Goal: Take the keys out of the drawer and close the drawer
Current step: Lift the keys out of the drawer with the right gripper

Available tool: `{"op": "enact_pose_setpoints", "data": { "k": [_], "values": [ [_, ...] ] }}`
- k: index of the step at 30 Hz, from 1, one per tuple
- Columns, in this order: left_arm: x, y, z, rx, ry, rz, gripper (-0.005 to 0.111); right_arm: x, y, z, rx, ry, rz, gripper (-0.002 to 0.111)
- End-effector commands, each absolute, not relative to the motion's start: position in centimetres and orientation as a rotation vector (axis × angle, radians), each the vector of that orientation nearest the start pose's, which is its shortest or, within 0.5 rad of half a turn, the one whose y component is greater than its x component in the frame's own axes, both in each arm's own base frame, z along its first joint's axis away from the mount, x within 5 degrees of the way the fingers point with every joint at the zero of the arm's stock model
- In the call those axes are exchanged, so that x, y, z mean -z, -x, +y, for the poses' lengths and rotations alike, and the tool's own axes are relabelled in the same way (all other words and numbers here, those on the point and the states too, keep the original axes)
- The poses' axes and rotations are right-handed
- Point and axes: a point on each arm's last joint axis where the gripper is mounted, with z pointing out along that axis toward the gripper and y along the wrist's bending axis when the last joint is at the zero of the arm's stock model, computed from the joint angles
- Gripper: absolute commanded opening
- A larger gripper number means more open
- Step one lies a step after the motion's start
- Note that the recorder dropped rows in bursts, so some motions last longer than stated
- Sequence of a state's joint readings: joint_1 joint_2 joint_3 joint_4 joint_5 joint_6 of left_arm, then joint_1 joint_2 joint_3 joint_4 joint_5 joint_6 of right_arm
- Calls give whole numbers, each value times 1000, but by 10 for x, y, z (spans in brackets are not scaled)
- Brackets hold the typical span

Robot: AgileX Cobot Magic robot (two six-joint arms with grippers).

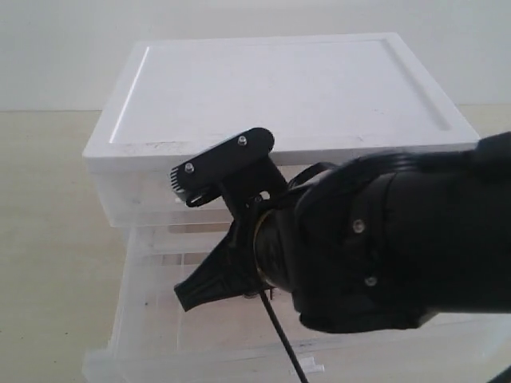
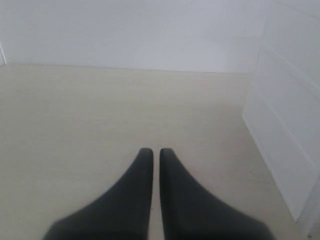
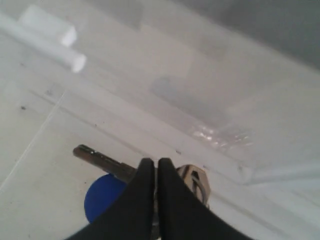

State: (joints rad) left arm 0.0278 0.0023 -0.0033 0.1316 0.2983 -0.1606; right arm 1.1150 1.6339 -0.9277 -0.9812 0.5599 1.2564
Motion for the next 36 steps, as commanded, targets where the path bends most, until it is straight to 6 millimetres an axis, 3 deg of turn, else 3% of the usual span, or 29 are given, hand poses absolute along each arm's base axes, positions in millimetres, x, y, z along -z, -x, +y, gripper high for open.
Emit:
{"op": "enact_pose_setpoints", "data": {
  "k": [1,5,10,15,21,23,25,30,32,36],
  "values": [
    [-186,-54,5,-25,87,1779,5,-186,-180,275,-45,739,2320,0],
    [-186,-54,5,-25,87,1779,5,-177,-178,271,11,722,2397,0],
    [-186,-54,5,-25,87,1779,5,-184,-161,266,-40,847,2526,0],
    [-186,-54,5,-25,87,1779,5,-203,-157,261,-91,871,2497,0],
    [-186,-54,5,-25,87,1779,5,-239,-156,250,-158,809,2381,1],
    [-186,-54,5,-25,87,1779,5,-250,-154,243,-164,766,2381,7],
    [-186,-54,5,-25,87,1779,5,-256,-151,235,-150,708,2416,21],
    [-186,-54,5,-25,87,1779,5,-251,-146,226,-81,611,2542,68],
    [-186,-54,5,-25,87,1779,5,-247,-146,228,-81,589,2569,74],
    [-186,-54,5,-25,87,1779,5,-239,-148,237,-136,544,2585,69]
  ]
}}
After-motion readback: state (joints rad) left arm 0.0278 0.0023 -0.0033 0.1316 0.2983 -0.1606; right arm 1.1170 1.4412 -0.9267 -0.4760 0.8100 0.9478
